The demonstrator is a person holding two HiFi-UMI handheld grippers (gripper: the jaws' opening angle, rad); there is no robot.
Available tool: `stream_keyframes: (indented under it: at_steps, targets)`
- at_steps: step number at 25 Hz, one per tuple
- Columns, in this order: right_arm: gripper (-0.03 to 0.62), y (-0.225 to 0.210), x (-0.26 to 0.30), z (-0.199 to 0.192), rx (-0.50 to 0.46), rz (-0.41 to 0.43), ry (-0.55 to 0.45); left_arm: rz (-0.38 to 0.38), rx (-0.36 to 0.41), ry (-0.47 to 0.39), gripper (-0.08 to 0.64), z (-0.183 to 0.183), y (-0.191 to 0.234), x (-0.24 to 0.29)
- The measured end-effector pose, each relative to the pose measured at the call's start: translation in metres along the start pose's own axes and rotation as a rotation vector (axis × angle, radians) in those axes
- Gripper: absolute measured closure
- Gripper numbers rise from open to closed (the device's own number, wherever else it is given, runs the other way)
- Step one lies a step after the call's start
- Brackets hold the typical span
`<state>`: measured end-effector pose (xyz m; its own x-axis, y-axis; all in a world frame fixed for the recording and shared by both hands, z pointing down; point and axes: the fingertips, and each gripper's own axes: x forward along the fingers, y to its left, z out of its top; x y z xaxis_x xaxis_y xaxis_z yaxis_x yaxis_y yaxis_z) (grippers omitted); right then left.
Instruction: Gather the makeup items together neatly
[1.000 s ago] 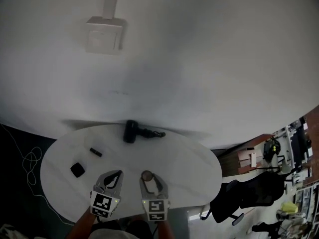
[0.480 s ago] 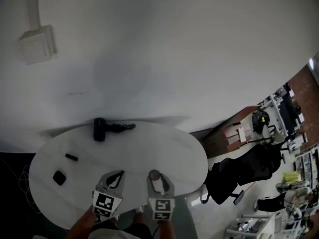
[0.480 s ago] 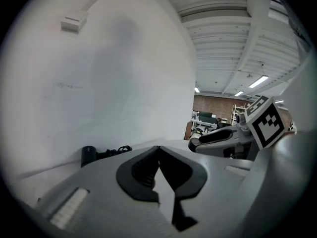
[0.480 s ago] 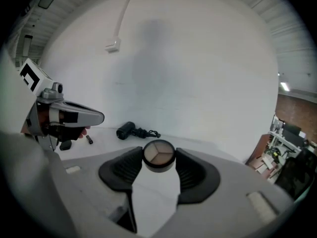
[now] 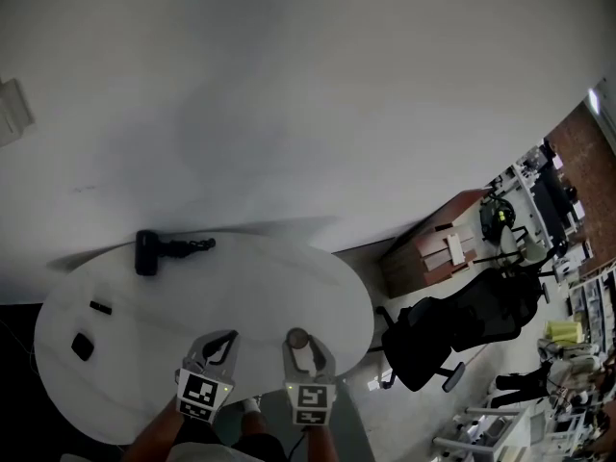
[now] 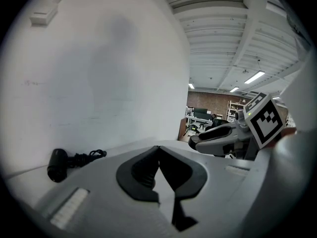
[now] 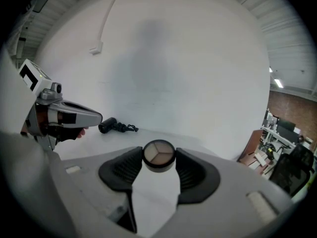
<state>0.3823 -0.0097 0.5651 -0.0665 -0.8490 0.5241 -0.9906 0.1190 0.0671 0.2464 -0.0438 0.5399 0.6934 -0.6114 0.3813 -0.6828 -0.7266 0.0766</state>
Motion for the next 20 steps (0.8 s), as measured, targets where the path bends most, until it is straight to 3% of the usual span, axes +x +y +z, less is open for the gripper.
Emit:
stream_keyframes:
  at_steps: [8, 20]
  targets:
    - [0.379, -0.055, 0.028, -0.029, 0.005, 0.033, 0.038, 0.034, -0.021, 0.037, 0.549, -0.012, -0.026, 0.055]
    - [0.379, -0.098, 0.085, -0.084, 0.031, 0.089, 0.116, 0.081, -0.049, 0.109, 0.549, -0.048, -0.035, 0.117]
